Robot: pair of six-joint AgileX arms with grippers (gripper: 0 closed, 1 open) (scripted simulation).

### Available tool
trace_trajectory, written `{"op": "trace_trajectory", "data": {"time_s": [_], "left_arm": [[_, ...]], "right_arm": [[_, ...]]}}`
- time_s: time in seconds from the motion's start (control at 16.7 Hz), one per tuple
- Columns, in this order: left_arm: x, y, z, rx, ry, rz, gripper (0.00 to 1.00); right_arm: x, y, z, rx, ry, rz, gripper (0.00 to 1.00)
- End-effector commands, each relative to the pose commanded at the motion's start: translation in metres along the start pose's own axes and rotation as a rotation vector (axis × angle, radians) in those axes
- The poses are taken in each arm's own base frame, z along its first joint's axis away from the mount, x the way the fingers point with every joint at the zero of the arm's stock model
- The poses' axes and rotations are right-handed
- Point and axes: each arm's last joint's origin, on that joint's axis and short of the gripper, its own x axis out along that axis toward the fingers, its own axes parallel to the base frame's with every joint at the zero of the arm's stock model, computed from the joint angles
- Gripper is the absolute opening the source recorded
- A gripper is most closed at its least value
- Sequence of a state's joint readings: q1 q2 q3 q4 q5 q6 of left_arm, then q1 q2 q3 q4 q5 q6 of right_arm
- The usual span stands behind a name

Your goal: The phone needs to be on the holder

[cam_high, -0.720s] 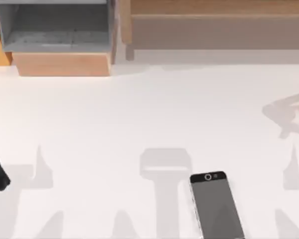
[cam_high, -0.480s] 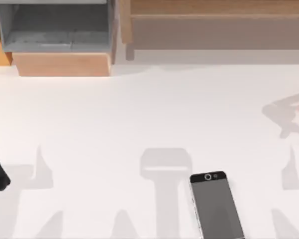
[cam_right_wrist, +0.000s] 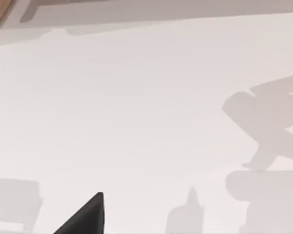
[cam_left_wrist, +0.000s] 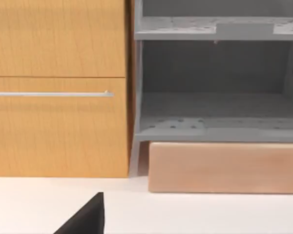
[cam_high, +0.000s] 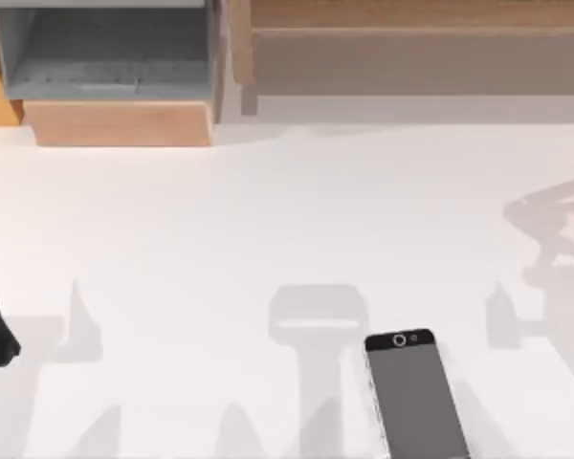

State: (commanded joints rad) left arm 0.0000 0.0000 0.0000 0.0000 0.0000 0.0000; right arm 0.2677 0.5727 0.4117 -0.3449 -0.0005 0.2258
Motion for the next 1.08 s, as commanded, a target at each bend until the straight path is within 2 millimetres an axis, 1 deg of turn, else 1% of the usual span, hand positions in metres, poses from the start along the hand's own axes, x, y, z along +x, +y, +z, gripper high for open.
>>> {"op": "trace_trajectory", "data": {"time_s": [0.12, 0.24, 0.36, 0.54, 0.72, 0.84, 0.96, 1.08], "left_arm": [[0.0, 0.0, 0.0, 0.0, 0.0, 0.0, 1.0], [0.0, 0.0, 0.0, 0.0, 0.0, 0.0, 1.0], [0.0, 0.0, 0.0, 0.0, 0.0, 0.0, 1.0], [0.0, 0.0, 0.0, 0.0, 0.0, 0.0, 1.0], [0.0, 0.0, 0.0, 0.0, 0.0, 0.0, 1.0], [0.0, 0.0, 0.0, 0.0, 0.0, 0.0, 1.0], [0.0, 0.0, 0.0, 0.0, 0.0, 0.0, 1.0], [0.0, 0.0, 0.0, 0.0, 0.0, 0.0, 1.0]], "right_arm": [[0.018, 0.017, 0.013, 0.021, 0.208, 0.014, 1.0], [0.041, 0.038, 0.02, 0.026, 0.413, 0.006, 1.0], [0.063, 0.062, 0.023, 0.018, 0.593, -0.018, 1.0], [0.091, 0.098, 0.019, -0.01, 0.804, -0.073, 1.0], [0.115, 0.129, 0.008, -0.045, 0.955, -0.138, 1.0], [0.125, 0.144, 0.001, -0.065, 1.014, -0.171, 1.0], [0.13, 0.153, -0.003, -0.076, 1.043, -0.189, 1.0], [0.13, 0.155, -0.004, -0.078, 1.048, -0.193, 1.0]]}}
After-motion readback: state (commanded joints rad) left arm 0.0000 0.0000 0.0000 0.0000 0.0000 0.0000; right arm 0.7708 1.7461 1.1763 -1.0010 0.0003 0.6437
